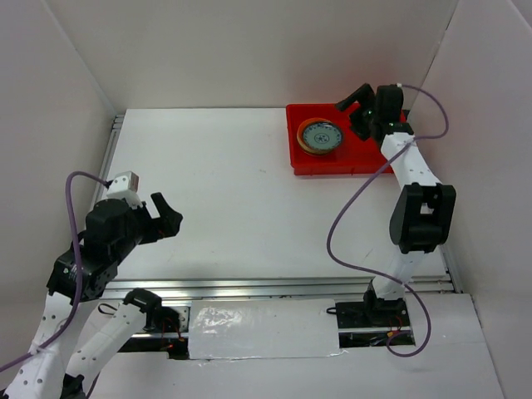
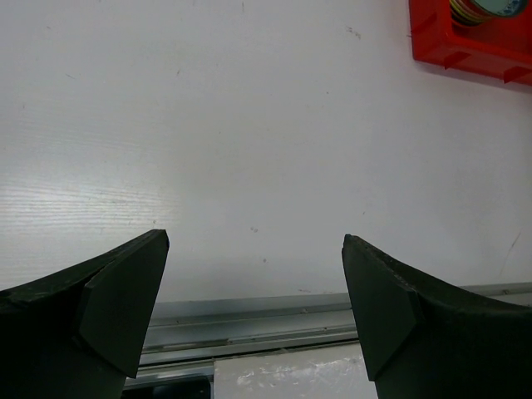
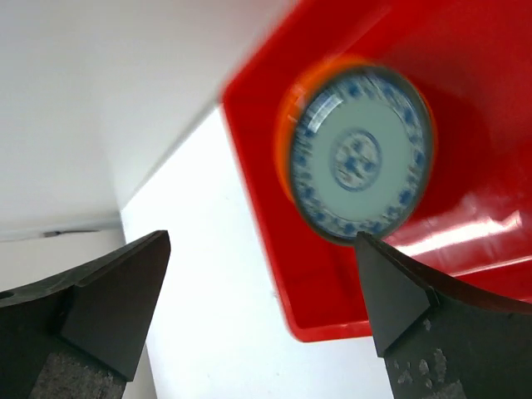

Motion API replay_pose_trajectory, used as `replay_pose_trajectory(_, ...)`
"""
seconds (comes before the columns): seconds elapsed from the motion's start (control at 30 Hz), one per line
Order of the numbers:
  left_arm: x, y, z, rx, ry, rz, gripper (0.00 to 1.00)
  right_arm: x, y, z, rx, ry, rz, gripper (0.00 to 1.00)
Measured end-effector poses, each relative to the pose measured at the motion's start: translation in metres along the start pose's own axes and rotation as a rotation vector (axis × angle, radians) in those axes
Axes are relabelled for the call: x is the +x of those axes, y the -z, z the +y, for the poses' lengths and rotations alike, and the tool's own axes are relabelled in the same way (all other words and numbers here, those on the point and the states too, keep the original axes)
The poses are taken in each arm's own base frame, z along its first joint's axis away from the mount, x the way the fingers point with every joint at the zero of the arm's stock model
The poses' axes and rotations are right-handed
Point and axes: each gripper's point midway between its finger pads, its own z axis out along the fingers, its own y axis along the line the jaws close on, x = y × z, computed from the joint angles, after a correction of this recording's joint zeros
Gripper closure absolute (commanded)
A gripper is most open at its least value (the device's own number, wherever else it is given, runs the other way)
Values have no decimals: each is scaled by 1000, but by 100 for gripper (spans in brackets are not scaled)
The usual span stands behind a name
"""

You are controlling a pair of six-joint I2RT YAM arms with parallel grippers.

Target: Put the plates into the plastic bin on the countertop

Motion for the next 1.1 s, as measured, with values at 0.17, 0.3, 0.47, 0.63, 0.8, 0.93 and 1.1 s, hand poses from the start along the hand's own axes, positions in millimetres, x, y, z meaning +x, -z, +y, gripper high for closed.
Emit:
replay_pose_trajectory(0.17,1,-2,1,-9,1,8,1,-50,28,61,-87,83,-59,0)
replay_pose_trajectory(0.3,1,-3,3,-18,1,7,1,-32,19,34,-3,130,0,0)
replay_pose_trajectory(0.47,-3,-14,9,-81,-2,37,1,68,82,-16,192,292,92,0)
replay_pose_trajectory(0.63,-35,-34,22,-228,-28,18,1,114,254,73,-174,499,-54,0)
replay_pose_trajectory(0.8,-82,-27,30,-338,-23,-75,1,77,380,73,-369,427,-264,0)
replay_pose_trajectory(0.93,-96,0,39,-380,-6,-151,1,108,383,31,-307,479,-138,0)
replay_pose_trajectory(1.1,-88,42,50,-370,13,-219,1,130,381,-16,-195,550,-26,0)
